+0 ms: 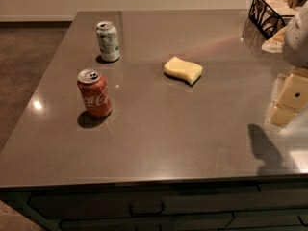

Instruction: Knock coke can over

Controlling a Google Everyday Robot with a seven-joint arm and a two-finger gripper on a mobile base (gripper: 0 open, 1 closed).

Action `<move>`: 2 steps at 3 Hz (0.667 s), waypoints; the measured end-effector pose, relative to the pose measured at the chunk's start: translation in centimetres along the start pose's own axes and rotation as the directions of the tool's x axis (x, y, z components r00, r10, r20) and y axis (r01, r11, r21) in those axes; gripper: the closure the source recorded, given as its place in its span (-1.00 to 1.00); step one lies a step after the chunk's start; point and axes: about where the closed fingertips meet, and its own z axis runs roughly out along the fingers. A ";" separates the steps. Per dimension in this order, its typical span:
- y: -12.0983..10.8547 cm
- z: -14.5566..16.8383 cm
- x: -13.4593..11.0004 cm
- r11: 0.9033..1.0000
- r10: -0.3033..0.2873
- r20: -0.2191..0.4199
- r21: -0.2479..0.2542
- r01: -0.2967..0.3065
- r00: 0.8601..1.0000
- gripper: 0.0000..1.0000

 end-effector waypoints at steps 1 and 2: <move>0.0 0.0 0.0 1.000 0.000 0.000 0.000 0.000 1.000 -1.00; -0.8 0.5 -1.0 1.000 0.018 0.041 -0.001 -0.018 0.999 -1.00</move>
Offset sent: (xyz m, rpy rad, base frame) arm 0.0367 0.0245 -0.0049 0.1425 -0.0054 -0.0219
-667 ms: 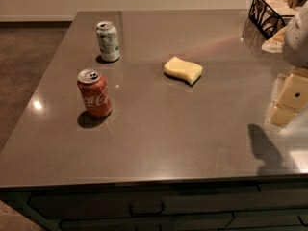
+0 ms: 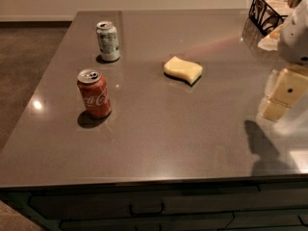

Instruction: Knock coke can over

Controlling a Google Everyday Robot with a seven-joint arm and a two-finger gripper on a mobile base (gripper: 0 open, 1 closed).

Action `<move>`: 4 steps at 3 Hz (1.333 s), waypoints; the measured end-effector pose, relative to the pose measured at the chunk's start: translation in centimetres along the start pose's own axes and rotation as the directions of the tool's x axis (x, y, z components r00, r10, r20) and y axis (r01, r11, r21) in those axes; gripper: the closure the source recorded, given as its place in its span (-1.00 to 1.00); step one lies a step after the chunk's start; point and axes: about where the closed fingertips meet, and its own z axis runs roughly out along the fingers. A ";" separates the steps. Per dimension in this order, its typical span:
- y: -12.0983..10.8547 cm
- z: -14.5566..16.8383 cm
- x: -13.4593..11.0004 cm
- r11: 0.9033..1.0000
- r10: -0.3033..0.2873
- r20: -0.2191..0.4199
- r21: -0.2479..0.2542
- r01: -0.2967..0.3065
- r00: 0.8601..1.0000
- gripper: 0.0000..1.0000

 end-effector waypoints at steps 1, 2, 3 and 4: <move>-1.0 1.9 -4.6 1.000 0.000 0.106 -0.010 0.001 0.994 -1.00; -1.5 3.9 -10.2 1.000 0.010 0.228 -0.015 -0.006 0.974 -1.00; -1.0 6.2 -16.2 0.999 0.003 0.349 -0.041 0.012 0.937 -1.00; -0.3 9.1 -21.2 0.998 0.000 0.418 -0.056 0.026 0.909 -1.00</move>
Offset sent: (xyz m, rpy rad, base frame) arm 0.0813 0.1661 -0.0098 0.3755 -0.0940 0.0716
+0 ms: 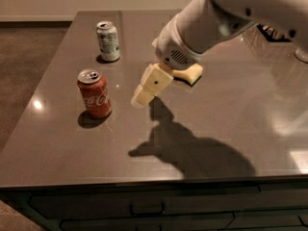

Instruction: Knock coke can over

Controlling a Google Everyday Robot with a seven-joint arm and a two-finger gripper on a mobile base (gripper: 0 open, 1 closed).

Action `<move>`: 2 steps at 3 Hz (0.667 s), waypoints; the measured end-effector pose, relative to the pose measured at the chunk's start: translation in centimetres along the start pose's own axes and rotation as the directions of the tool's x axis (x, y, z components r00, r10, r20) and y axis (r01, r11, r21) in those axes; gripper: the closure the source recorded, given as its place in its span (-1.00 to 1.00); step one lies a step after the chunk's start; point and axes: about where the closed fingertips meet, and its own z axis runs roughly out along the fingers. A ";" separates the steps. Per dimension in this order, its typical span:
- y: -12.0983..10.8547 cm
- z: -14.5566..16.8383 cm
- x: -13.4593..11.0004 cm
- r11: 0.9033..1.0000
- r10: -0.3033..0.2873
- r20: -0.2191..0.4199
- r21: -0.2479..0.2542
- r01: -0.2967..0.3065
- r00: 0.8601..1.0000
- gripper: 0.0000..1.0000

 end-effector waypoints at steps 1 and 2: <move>0.0 5.3 -2.0 0.999 0.021 0.056 -0.031 -0.019 0.998 -1.00; 0.6 9.4 -3.8 0.997 0.031 0.114 -0.072 -0.022 0.993 -1.00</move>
Offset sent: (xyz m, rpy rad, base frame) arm 0.0386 0.1287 -0.0748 0.2012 0.0706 0.0820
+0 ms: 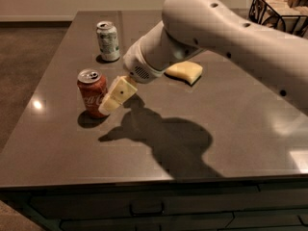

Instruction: Knock coke can over

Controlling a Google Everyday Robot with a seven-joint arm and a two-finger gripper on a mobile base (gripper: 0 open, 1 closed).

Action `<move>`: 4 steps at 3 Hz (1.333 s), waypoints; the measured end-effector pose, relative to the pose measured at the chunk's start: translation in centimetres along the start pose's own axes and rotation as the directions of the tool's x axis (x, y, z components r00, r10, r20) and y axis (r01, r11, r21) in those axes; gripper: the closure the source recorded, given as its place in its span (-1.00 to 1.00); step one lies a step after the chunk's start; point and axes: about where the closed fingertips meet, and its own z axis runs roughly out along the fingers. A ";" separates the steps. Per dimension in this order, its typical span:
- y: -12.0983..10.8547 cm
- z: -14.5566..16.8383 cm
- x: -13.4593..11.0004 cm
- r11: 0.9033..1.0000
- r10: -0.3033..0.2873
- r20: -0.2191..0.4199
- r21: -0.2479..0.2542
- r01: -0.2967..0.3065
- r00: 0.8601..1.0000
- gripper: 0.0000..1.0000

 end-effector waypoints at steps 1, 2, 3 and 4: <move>0.6 2.7 -1.2 0.999 -0.001 0.051 -0.037 0.003 0.999 -1.00; 1.8 4.1 -2.8 0.996 -0.021 0.108 -0.080 0.029 0.994 -1.00; 3.0 4.6 -4.0 0.991 -0.034 0.161 -0.124 0.055 0.986 -0.63; 3.3 4.5 -4.6 0.987 -0.023 0.191 -0.149 0.053 0.981 -0.16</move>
Offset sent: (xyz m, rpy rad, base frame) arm -0.0125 0.0753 -0.0108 0.1666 0.0167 0.1507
